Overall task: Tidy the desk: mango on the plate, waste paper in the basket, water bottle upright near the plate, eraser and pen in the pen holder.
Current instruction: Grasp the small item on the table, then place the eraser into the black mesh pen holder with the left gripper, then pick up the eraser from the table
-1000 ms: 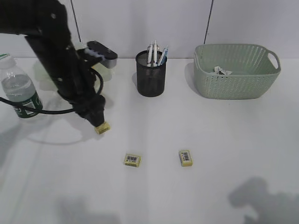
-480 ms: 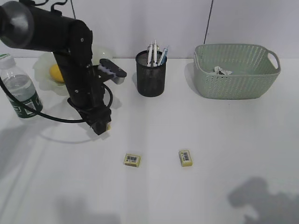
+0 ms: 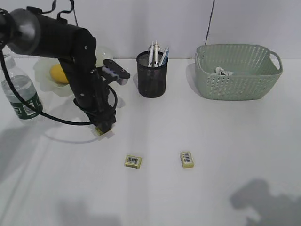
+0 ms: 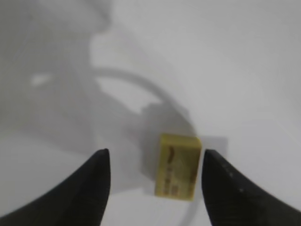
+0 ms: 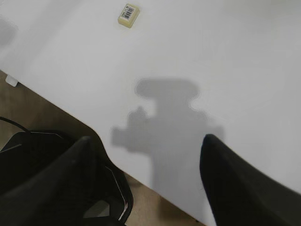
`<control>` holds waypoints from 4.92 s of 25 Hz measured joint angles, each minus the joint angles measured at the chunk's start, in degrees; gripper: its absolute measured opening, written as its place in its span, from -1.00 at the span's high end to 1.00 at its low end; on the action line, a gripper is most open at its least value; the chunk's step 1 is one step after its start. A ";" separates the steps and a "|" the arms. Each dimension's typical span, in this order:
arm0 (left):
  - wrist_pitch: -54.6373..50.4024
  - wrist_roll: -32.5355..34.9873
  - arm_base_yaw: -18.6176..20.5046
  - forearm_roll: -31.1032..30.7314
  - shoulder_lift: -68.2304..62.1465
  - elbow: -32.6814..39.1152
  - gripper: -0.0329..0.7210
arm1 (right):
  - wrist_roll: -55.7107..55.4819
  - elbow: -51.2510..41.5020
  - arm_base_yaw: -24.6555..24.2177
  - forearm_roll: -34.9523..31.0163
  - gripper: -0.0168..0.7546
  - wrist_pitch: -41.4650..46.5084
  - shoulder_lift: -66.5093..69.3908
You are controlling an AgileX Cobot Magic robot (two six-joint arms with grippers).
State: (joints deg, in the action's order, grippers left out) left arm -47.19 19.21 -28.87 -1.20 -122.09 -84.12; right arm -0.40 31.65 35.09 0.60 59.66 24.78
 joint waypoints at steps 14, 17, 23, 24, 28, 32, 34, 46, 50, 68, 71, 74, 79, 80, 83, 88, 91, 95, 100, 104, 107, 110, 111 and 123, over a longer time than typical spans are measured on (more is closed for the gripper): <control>0.46 -0.40 -0.30 -0.29 -1.79 -0.06 -0.21 | 0.00 0.00 0.00 0.00 -0.47 0.06 0.00; 0.10 -0.59 -0.35 -0.17 -2.09 -0.47 -0.09 | 0.00 0.00 0.00 0.01 -0.47 0.06 0.00; -1.79 -0.82 -0.35 -0.16 -2.15 -1.06 0.37 | 0.00 0.00 0.00 0.01 -0.47 0.01 0.00; -2.80 -0.82 -0.35 -0.22 -2.26 -1.41 0.37 | 0.00 0.00 0.00 0.01 -0.47 0.01 0.00; -8.36 -0.88 -0.35 -0.39 -2.64 -4.46 0.37 | 0.00 0.00 0.00 0.01 -0.47 -0.12 0.00; -11.77 -1.12 -0.35 -0.39 -1.28 -10.03 0.37 | 0.00 0.00 0.00 0.01 -0.47 -0.12 0.00; -12.22 -1.54 -0.35 -0.39 -0.14 -13.23 0.37 | 0.00 0.00 0.00 0.01 -0.47 -0.12 0.00; 6.02 -3.47 -0.35 9.50 1.76 -27.98 0.37 | 0.00 0.00 0.00 0.06 -0.47 -0.16 0.00; 13.24 -3.58 -0.35 14.43 -1.15 -28.03 0.37 | 0.00 0.00 0.00 0.06 -0.47 -0.16 0.00; 17.24 -3.58 -0.35 19.72 -8.13 -28.03 -0.10 | -0.19 0.00 0.00 0.06 -0.47 -0.16 0.00; 17.19 -3.58 -0.35 19.73 -7.97 -28.03 -0.21 | -0.19 0.00 0.00 0.06 -0.47 -0.16 0.00; 16.28 -3.58 -0.35 19.78 -7.07 -28.03 -0.23 | -0.24 0.00 0.00 0.06 -0.47 -0.16 0.00; 9.27 -3.58 -0.35 16.81 -2.70 -28.03 -0.23 | -0.24 0.00 0.00 0.06 -0.47 -0.16 0.00; 6.70 -3.58 -0.35 15.52 -1.40 -28.03 -0.23 | -0.24 0.00 0.00 0.06 -0.47 -0.16 0.00; -1.78 -3.58 -0.35 11.34 2.30 -28.03 -0.23 | -0.24 0.00 0.00 0.06 -0.47 -0.16 0.00; -17.05 -6.37 -0.35 7.00 8.37 -28.03 -0.23 | -0.24 0.00 0.00 0.06 -0.47 -0.37 0.08; -21.65 -9.51 -0.35 4.42 11.64 -28.03 -0.16 | -0.24 0.00 0.00 0.13 -0.47 -0.96 1.05; -22.28 -11.84 -0.29 1.85 16.47 -26.74 -0.10 | -0.24 0.00 0.00 0.40 -0.47 -1.28 4.41; -22.35 -12.61 -0.18 1.75 23.89 -18.70 -0.08 | -0.24 0.44 0.00 0.49 -0.47 -1.98 12.18; -22.55 -13.19 -0.18 1.75 29.54 -10.25 -0.08 | -0.24 1.25 0.00 0.60 -0.47 -4.12 19.13; -22.55 -13.86 -0.18 1.75 34.58 -4.24 -0.08 | -0.24 3.03 0.00 0.60 -0.47 -5.35 24.90; -22.55 -14.71 -0.18 1.85 39.65 1.55 -0.08 | -0.24 5.74 0.00 0.55 -0.47 -6.55 29.38; -22.46 -14.90 -0.18 1.91 41.48 3.53 -0.08 | -0.24 6.60 0.00 0.48 -0.47 -6.64 31.15; -16.63 -21.39 -0.18 1.97 68.42 28.47 -0.08 | -4.50 18.57 0.00 -2.20 -0.47 -7.35 50.90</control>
State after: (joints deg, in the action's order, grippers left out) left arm -63.82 -2.18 -29.05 0.77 -53.67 -55.65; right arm -4.90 50.21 35.09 -1.59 52.30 75.69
